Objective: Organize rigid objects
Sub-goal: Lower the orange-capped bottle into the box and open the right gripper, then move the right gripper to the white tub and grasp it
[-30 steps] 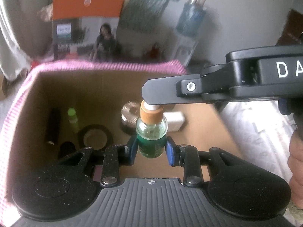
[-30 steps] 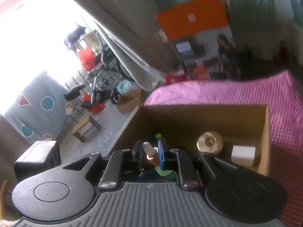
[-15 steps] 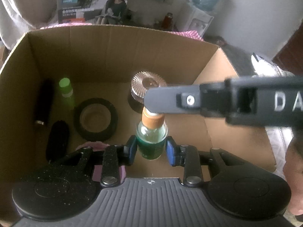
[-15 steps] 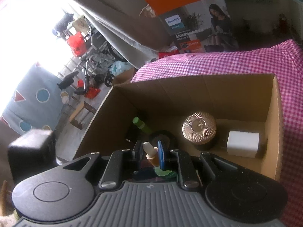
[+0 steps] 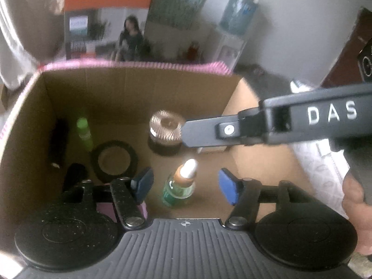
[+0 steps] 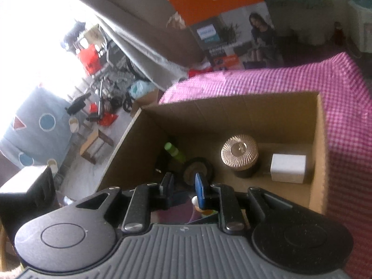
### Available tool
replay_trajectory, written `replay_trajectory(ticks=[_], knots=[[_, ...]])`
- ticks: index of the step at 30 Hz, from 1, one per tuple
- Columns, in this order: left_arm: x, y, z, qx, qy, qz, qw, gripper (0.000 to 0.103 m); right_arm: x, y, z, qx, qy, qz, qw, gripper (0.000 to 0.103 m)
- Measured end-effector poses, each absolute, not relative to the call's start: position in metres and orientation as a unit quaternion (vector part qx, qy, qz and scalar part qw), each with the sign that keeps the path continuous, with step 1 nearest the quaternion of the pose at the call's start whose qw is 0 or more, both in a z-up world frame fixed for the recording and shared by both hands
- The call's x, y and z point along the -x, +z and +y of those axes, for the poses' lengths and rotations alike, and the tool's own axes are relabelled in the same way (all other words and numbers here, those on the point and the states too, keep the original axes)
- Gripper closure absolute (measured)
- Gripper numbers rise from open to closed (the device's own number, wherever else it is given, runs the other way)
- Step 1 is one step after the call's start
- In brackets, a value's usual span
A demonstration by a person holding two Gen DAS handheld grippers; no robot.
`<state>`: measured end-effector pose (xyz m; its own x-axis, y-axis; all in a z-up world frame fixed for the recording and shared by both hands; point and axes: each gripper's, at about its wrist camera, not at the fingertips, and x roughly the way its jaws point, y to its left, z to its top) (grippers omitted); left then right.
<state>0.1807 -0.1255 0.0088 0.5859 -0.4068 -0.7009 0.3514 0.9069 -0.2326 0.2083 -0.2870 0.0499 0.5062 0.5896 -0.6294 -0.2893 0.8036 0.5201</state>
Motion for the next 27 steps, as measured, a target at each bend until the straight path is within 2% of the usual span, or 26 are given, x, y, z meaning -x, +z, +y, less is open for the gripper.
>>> replay_trajectory(ticks=[1,3,5,11,17,27], knots=[[-0.174,0.014,-0.127,0.032,-0.215,0.389,0.895,0.040,-0.201,0.056,-0.290,-0.179,0.257,0.415,0.854,0.078],[-0.156,0.029,-0.125,0.033,-0.226,0.359,0.905,0.038,-0.183,0.069,-0.296,-0.185,0.255,0.391,0.865,0.062],[-0.140,0.045,-0.123,0.027,-0.241,0.333,0.911,0.034,-0.164,0.080,-0.301,-0.191,0.257,0.369,0.872,0.053],[-0.089,0.073,-0.094,0.005,-0.224,0.275,0.935,0.029,-0.104,0.102,-0.312,-0.211,0.256,0.316,0.889,0.052],[-0.052,0.069,-0.056,-0.018,-0.154,0.245,0.957,0.025,-0.061,0.101,-0.307,-0.232,0.272,0.289,0.888,0.049],[-0.058,0.018,-0.016,-0.026,-0.079,0.295,0.952,0.025,-0.074,0.050,-0.249,-0.261,0.308,0.359,0.842,0.049]])
